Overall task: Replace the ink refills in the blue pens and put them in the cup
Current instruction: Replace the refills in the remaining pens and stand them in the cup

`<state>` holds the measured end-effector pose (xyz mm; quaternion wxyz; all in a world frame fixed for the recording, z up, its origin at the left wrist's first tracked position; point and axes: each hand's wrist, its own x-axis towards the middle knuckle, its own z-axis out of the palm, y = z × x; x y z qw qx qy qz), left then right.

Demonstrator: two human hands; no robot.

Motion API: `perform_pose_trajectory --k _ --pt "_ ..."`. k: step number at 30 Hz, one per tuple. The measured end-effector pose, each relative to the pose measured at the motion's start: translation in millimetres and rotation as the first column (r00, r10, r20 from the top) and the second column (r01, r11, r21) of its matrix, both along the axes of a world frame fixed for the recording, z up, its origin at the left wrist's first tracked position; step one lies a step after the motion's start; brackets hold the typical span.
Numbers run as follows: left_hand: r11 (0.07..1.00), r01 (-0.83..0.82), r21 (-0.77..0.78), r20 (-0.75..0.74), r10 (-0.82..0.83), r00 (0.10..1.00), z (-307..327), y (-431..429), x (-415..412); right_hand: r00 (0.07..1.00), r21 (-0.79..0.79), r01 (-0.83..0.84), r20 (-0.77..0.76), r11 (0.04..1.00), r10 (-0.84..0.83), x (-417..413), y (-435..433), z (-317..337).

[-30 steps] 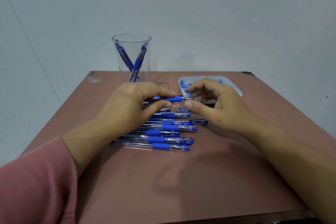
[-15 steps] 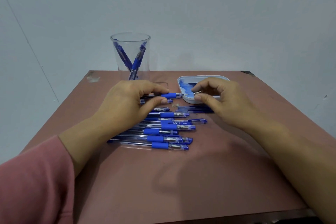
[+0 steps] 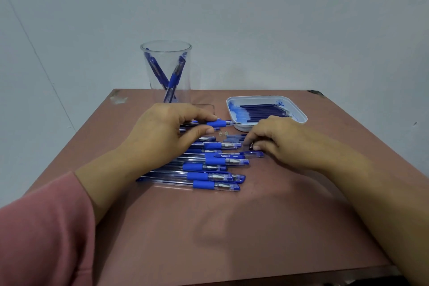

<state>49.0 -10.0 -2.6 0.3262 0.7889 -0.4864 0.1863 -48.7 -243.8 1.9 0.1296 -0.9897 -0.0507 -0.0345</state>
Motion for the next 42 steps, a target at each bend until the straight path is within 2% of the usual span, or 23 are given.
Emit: perform_pose_trajectory --k 4,6,10,15,22,27,31,38,42 --pt "1.000 0.008 -0.005 -0.002 -0.008 1.000 0 0 0 1.000 0.032 -0.010 0.030 0.999 0.009 0 -1 0" --pt "1.000 0.012 -0.007 -0.010 -0.012 1.000 0 0 0 0.995 0.055 -0.007 0.097 0.998 0.002 1 -3 2" --pt "1.000 0.025 -0.015 -0.014 -0.026 1.000 -1 -1 0 0.953 0.260 -0.100 0.303 0.961 0.017 -3 2 3" --pt "0.998 0.054 -0.035 0.002 -0.054 0.999 0 -2 -2 0.931 0.395 -0.205 0.362 0.895 0.053 -4 24 -2" --pt "0.998 0.041 -0.040 -0.016 -0.042 0.999 0 -1 -2 0.914 0.434 -0.153 0.404 0.888 -0.040 -6 11 -1" --pt "0.998 0.046 -0.032 -0.020 -0.046 0.999 1 -1 -4 0.923 0.444 -0.200 0.386 0.873 0.015 -6 19 0" --pt "0.999 0.034 -0.022 -0.025 -0.035 0.999 0 -1 -3 0.925 0.426 -0.151 0.379 0.892 -0.024 -6 12 0" --pt "0.999 0.040 -0.010 -0.028 -0.041 0.999 -1 -2 -4 0.920 0.408 -0.203 0.391 0.890 0.031 -5 16 -1" --pt "1.000 0.019 0.012 -0.037 -0.019 0.999 -1 0 -1 0.921 0.395 -0.170 0.389 0.903 0.004 -4 8 -2"
